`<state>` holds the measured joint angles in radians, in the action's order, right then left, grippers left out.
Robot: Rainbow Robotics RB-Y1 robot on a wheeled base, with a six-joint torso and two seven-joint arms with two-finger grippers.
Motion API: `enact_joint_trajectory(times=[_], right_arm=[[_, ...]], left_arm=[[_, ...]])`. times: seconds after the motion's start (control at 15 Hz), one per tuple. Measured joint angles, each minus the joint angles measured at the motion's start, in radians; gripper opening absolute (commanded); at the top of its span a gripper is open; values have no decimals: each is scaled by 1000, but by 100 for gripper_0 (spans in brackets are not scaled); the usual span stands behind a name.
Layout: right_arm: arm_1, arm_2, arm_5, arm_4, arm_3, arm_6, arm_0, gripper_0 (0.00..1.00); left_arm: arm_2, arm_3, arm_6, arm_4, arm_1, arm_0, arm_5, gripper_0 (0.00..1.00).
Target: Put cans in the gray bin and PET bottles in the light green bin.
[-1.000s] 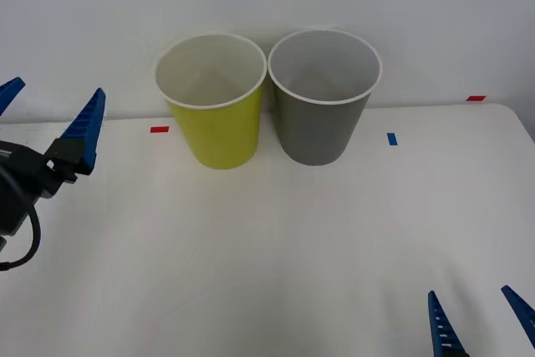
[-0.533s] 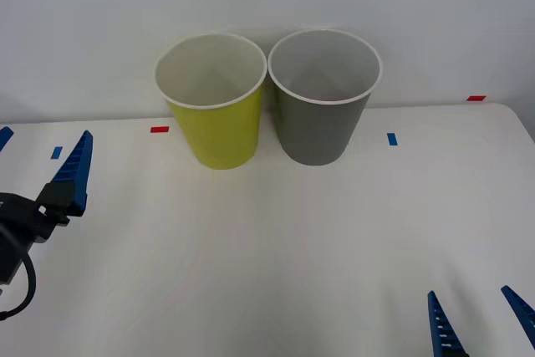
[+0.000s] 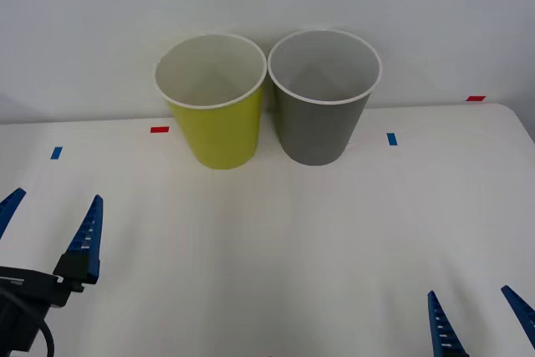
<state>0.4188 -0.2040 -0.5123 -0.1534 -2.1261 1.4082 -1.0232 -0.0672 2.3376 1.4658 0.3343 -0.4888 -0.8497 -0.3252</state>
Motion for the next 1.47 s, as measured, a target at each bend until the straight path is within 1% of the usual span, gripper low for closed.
enact_joint_trajectory(times=[0.33,0.53,0.73,0.93,1.2,1.47], right_arm=[[0,0,0,0,0,0,0,100],[0,0,0,0,0,0,0,100],[0,0,0,0,0,0,0,100],[0,0,0,0,0,0,0,100],[0,0,0,0,0,0,0,100],[0,0,0,0,0,0,0,100]], left_arm=[[-20,-1,-29,-35,9,-141,-18,100],[-18,-1,-52,-111,51,-238,-41,100],[-20,-1,-72,-128,67,-306,-65,100],[-23,-22,-90,-131,67,-348,-87,100],[-38,-90,-95,-143,68,-375,-182,100],[-42,-93,-96,-151,70,-412,-215,100]])
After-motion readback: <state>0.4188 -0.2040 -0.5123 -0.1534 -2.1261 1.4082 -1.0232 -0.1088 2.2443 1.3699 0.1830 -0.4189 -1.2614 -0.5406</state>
